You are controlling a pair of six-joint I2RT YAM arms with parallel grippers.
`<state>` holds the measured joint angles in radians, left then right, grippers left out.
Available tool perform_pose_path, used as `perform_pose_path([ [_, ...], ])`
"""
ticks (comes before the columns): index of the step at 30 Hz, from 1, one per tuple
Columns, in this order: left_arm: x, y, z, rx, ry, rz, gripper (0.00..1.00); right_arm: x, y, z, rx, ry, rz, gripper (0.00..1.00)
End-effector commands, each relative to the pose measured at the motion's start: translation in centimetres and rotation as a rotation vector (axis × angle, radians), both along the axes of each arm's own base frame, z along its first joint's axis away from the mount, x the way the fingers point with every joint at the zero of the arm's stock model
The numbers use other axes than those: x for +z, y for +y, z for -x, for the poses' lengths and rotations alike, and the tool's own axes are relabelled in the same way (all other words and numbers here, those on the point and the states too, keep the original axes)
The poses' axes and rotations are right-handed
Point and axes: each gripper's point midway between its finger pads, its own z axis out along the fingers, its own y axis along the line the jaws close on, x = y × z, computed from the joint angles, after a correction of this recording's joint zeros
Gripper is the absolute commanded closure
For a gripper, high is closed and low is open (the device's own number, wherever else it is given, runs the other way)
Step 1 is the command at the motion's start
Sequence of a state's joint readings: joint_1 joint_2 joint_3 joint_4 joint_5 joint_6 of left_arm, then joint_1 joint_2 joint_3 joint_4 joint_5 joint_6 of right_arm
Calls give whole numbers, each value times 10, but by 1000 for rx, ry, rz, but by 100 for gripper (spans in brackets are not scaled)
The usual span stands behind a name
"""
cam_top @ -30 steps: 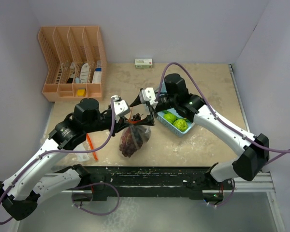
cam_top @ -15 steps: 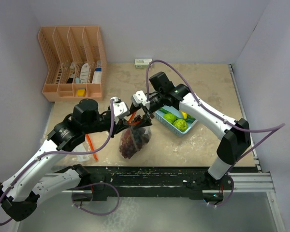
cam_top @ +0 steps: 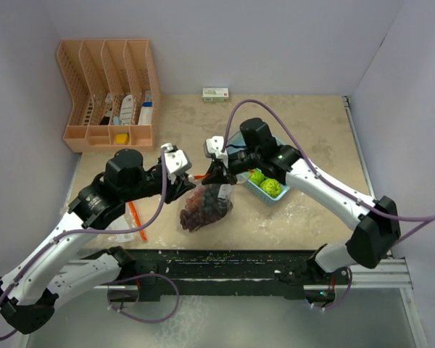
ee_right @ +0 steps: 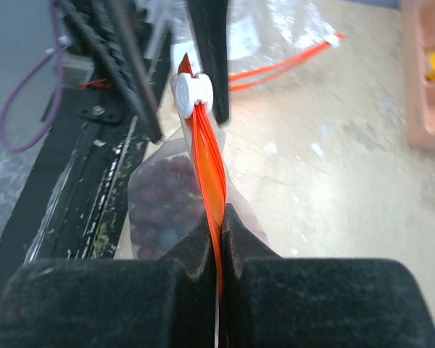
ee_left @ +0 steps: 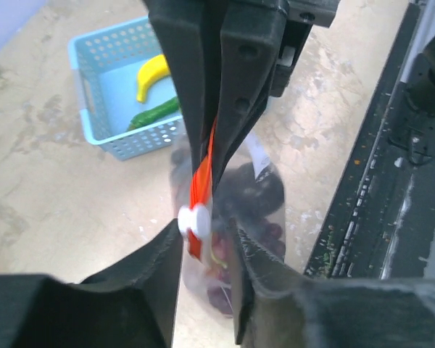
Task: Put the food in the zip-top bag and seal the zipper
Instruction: Zip the zipper food storage bag at the center of the board.
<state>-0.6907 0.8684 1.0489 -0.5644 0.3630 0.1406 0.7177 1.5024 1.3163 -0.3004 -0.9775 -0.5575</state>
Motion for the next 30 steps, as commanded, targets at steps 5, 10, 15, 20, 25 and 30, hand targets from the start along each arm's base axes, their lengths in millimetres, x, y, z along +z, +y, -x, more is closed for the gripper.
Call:
perform_pose_path([
  [5,17,12,-9,87,-138,78,52,59,-8,-28,-285,-19,-151,100],
  [10,15,12,-19,127,-170,103,42,55,-10,-8,-194,0,-143,100],
  [15,21,9,-32,178,-198,163,39,56,-16,4,-149,-11,-144,100],
  [20,30,-1,-35,164,-227,263,44,57,-17,7,-147,-10,-149,100],
  [25,37,-7,-39,172,-242,337,57,56,-17,6,-152,-5,-145,100],
  [30,42,-9,-36,155,-255,385,57,56,-17,6,-156,0,-145,100],
])
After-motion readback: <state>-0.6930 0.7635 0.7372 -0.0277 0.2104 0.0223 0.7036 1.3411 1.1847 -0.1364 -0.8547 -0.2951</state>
